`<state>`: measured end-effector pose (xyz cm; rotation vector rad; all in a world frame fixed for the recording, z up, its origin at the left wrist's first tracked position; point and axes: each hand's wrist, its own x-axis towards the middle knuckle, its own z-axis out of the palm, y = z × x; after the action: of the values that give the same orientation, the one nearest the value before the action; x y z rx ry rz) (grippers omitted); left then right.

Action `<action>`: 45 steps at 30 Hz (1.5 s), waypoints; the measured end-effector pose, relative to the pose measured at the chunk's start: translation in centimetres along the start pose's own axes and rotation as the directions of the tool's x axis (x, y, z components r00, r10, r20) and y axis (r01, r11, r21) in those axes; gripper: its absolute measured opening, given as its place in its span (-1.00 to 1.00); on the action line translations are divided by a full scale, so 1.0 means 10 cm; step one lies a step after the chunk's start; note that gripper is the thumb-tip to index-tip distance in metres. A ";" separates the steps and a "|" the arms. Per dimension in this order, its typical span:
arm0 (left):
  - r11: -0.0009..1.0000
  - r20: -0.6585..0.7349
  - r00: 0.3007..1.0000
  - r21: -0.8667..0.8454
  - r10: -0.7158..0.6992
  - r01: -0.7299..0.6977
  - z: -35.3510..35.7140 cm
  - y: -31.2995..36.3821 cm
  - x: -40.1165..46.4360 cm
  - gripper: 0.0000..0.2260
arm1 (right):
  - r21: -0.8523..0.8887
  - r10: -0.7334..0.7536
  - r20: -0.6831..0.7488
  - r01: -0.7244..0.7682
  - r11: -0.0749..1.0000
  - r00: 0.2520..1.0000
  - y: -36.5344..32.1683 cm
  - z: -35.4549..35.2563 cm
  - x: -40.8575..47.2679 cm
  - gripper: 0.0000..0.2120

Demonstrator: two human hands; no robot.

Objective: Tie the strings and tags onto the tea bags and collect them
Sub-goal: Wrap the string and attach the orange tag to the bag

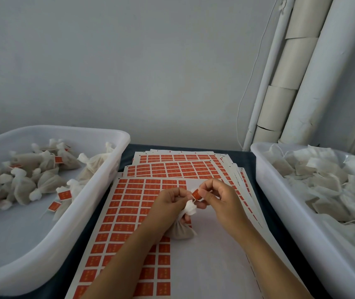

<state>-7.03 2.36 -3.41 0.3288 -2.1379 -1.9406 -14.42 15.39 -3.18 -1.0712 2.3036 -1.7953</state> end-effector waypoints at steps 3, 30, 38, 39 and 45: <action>0.999 -0.015 1.000 0.025 0.023 -0.022 0.02 -0.01 0.01 -0.90 | 0.002 0.000 -0.033 0.000 1.000 0.999 0.00 0.03 0.00 -0.93; 0.986 0.012 0.998 -0.155 0.063 -0.061 0.00 -0.05 0.00 -0.82 | -0.141 -0.187 -0.202 0.161 0.977 0.961 -0.02 0.18 -0.03 -0.76; 0.992 0.001 0.993 -0.035 0.122 -0.122 0.03 -0.07 0.02 -0.89 | 0.035 -0.112 -0.251 0.125 0.992 0.961 0.01 0.16 0.00 -0.62; 0.991 0.003 0.992 -0.041 0.127 -0.127 0.03 -0.08 0.03 -0.90 | 0.035 -0.085 -0.226 0.096 0.995 0.970 0.02 0.16 0.00 -0.67; 0.967 0.050 0.975 0.125 0.217 -0.222 0.05 -0.16 0.05 -0.84 | -0.143 -0.013 0.067 0.023 0.989 0.998 0.13 0.19 -0.02 -0.79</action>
<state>-7.64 2.52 -5.04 0.0745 -2.2229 -1.7032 -14.11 14.04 -4.97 -1.1554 2.4227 -1.5945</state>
